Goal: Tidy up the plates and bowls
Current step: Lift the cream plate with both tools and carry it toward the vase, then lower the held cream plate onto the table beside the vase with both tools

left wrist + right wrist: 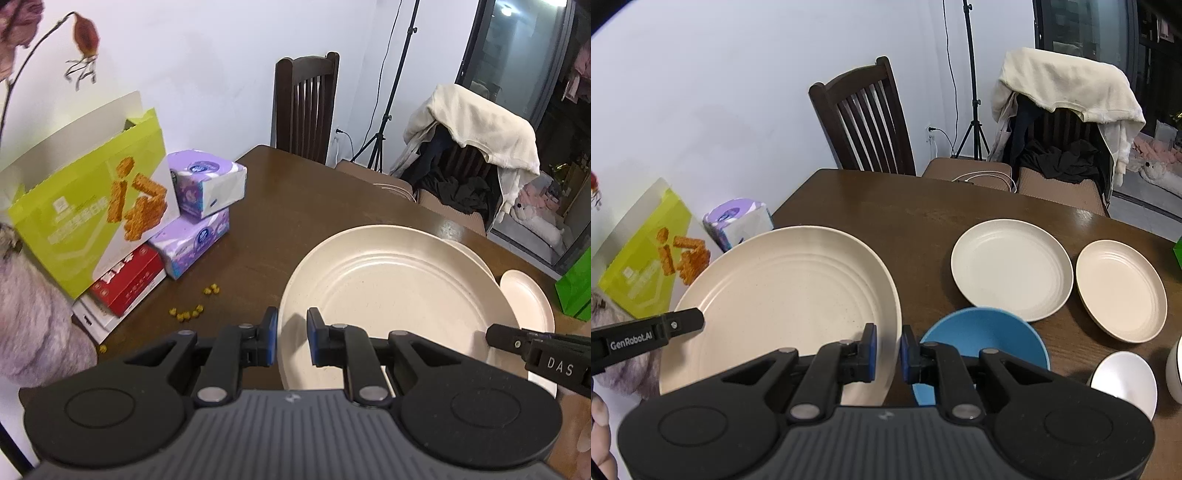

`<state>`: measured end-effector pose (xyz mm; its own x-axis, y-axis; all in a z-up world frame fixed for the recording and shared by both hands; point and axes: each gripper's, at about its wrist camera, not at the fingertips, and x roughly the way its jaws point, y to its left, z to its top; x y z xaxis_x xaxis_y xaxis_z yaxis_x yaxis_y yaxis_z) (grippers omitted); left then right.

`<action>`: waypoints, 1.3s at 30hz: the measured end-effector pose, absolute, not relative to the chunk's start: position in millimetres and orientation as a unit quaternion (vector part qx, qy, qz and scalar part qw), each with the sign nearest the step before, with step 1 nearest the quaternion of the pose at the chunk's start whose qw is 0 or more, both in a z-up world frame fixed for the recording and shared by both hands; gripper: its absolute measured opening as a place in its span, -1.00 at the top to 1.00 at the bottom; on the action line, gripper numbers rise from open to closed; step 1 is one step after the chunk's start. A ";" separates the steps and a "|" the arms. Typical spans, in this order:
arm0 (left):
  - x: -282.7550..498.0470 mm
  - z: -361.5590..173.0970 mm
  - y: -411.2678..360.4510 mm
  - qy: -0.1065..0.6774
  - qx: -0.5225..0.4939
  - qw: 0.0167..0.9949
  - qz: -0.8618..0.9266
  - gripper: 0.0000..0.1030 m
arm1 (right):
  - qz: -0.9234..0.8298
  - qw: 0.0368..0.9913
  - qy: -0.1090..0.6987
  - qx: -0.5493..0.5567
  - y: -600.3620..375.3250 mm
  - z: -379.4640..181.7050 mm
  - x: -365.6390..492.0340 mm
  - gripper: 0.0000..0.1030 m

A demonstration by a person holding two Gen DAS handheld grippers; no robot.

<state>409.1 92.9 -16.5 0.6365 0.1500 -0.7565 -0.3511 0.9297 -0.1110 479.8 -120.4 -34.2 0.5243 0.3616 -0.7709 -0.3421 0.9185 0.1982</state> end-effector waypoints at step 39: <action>317.0 -51.2 89.0 0.416 -0.125 0.889 0.145 0.67 | 0.226 0.866 0.447 -0.003 -121.9 -68.1 393.9 0.76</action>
<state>317.0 89.0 -51.2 0.6119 0.1534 -0.7760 -0.3618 0.9266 -0.1022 393.9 -121.9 -68.1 0.4986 0.3889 -0.7747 -0.3936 0.8978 0.1975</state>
